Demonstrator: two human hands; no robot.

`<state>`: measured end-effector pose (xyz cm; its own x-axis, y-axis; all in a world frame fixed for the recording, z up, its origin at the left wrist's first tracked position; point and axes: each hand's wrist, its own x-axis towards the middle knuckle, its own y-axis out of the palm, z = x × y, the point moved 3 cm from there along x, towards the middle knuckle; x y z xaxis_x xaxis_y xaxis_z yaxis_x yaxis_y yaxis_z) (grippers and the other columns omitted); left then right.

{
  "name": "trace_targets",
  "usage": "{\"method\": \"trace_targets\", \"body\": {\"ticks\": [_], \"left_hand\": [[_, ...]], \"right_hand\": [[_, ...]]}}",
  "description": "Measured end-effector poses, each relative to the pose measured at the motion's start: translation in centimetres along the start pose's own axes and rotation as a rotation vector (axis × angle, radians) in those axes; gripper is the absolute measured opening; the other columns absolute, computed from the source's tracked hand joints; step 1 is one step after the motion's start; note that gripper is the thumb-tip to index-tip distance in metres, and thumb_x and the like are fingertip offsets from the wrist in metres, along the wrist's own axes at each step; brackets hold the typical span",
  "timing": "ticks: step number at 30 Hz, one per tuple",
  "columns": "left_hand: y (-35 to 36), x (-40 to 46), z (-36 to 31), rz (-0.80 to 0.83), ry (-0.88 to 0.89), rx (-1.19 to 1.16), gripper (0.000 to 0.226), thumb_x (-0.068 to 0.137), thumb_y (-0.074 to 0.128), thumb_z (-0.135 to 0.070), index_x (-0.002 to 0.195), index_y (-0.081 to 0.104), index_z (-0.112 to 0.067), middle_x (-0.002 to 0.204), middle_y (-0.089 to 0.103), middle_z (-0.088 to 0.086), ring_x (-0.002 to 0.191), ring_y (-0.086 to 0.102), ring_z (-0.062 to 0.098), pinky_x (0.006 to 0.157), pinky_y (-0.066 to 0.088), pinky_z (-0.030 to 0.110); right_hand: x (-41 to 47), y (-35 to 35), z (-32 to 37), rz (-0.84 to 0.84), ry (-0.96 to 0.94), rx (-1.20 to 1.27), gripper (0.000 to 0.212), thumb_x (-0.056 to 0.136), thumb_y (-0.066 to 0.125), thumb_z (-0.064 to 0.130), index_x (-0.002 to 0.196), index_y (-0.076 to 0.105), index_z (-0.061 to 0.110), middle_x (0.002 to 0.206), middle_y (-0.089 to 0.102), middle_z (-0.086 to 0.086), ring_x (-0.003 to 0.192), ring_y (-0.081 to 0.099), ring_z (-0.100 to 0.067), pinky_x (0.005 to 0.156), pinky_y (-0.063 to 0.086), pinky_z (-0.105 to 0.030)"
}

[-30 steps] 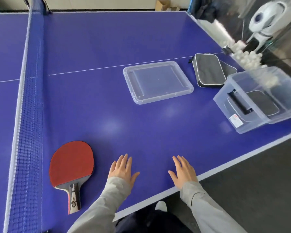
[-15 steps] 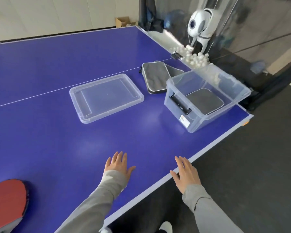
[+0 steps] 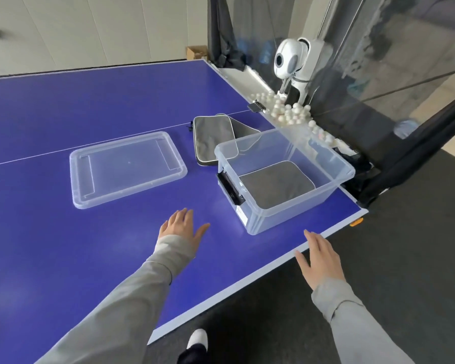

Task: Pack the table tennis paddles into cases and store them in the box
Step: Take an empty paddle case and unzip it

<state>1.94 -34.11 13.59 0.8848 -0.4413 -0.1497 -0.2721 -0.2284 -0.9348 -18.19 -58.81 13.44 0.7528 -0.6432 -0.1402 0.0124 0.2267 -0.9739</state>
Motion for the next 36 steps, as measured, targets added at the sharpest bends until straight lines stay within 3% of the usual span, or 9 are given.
{"method": "trace_targets", "body": {"ticks": [11, 22, 28, 31, 34, 36], "left_hand": [[-1.8, 15.1, -8.4, -0.086, -0.065, -0.189, 0.065, 0.093, 0.038, -0.054, 0.142, 0.031, -0.012, 0.149, 0.032, 0.004, 0.138, 0.027, 0.024, 0.108, 0.025, 0.040], [-0.3, 25.2, -10.3, -0.086, -0.242, -0.222, 0.061, 0.092, 0.037, -0.055, 0.135, 0.035, -0.011, 0.137, 0.044, 0.008, 0.124, 0.041, 0.029, 0.097, 0.034, 0.041], [1.7, 25.9, -11.1, -0.180, -0.359, -0.363, 0.065, 0.090, 0.046, -0.052, 0.138, 0.031, -0.011, 0.129, 0.043, 0.011, 0.113, 0.049, 0.033, 0.090, 0.042, 0.043], [1.9, 26.0, -11.0, -0.201, -0.372, -0.322, 0.068, 0.089, 0.045, -0.054, 0.142, 0.027, -0.014, 0.127, 0.044, 0.008, 0.111, 0.050, 0.031, 0.088, 0.042, 0.041], [2.1, 26.1, -11.0, -0.201, -0.376, -0.252, 0.069, 0.089, 0.044, -0.055, 0.144, 0.025, -0.018, 0.123, 0.043, 0.005, 0.109, 0.051, 0.028, 0.083, 0.042, 0.037], [2.3, 26.1, -11.0, -0.197, -0.390, -0.222, 0.067, 0.089, 0.042, -0.056, 0.143, 0.027, -0.019, 0.121, 0.043, 0.004, 0.107, 0.051, 0.026, 0.080, 0.041, 0.035]], "right_hand": [[14.7, -7.3, 0.9, -0.193, -0.195, 0.067, 0.053, 0.094, 0.053, 0.032, 0.141, 0.039, 0.011, 0.143, 0.043, -0.008, 0.134, 0.037, -0.025, 0.103, 0.035, -0.040], [26.7, -9.5, 3.6, -0.120, -0.290, 0.030, 0.052, 0.096, 0.048, 0.034, 0.141, 0.038, 0.011, 0.140, 0.046, -0.008, 0.130, 0.038, -0.026, 0.106, 0.028, -0.036], [35.8, -8.7, 8.7, -0.097, -0.385, 0.107, 0.049, 0.094, 0.053, 0.031, 0.137, 0.045, 0.009, 0.131, 0.053, -0.011, 0.124, 0.042, -0.030, 0.099, 0.032, -0.039], [41.2, -7.7, 12.4, -0.067, -0.413, 0.142, 0.046, 0.093, 0.054, 0.032, 0.131, 0.050, 0.008, 0.126, 0.056, -0.013, 0.121, 0.044, -0.032, 0.096, 0.034, -0.041], [46.4, -5.6, 16.0, 0.075, -0.387, 0.141, 0.042, 0.092, 0.053, 0.035, 0.124, 0.056, 0.007, 0.121, 0.058, -0.014, 0.120, 0.045, -0.034, 0.096, 0.038, -0.041], [49.3, -3.7, 18.1, 0.199, -0.343, 0.116, 0.033, 0.092, 0.051, 0.039, 0.094, 0.062, 0.009, 0.106, 0.060, -0.018, 0.116, 0.051, -0.035, 0.090, 0.042, -0.039]]}}
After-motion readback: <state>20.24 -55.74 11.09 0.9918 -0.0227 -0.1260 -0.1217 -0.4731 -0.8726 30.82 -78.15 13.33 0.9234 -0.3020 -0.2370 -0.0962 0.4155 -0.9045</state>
